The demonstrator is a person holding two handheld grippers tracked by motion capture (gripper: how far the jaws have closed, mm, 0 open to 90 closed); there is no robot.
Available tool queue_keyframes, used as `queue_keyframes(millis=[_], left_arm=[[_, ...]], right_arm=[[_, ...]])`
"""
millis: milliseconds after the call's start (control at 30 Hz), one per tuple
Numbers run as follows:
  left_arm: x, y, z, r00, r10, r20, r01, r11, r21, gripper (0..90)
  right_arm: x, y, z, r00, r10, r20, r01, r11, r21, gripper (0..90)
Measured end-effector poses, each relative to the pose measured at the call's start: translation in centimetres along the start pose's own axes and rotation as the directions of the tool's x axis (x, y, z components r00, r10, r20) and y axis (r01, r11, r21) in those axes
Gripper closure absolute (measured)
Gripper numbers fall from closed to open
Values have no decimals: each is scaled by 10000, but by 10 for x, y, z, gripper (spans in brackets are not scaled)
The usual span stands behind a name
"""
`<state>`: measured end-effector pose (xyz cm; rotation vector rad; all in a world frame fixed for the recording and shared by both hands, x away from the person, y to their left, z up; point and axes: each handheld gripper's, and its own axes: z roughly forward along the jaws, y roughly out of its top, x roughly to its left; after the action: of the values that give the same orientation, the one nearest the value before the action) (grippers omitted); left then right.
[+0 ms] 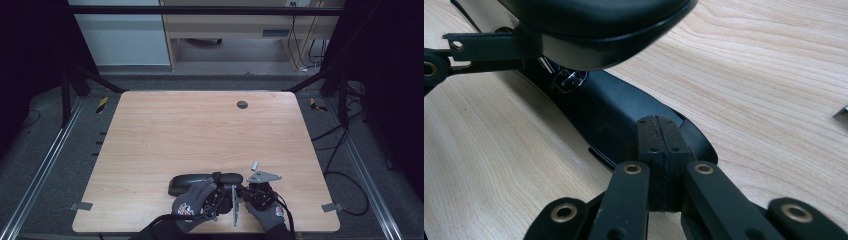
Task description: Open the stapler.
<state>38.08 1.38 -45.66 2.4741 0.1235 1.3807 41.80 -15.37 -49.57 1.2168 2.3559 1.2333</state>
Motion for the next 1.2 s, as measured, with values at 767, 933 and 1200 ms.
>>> queue_keyframes(millis=[767, 933, 1200], left_arm=[[10, -3, -7, 9984, -564, -46, 562, 9980, -293, 570], [14, -5, -10, 9973, -739, -39, 737, 9966, -365, 573], [23, -9, -15, 9937, -1124, 28, 1124, 9924, -497, 578]], right_arm=[[0, 0, 0, 9997, 239, -9, -239, 9997, -3, 900], [0, 0, 0, 9997, 255, 8, -255, 9997, 5, 900], [0, 0, 0, 9996, 285, 18, -285, 9996, 11, 900]])
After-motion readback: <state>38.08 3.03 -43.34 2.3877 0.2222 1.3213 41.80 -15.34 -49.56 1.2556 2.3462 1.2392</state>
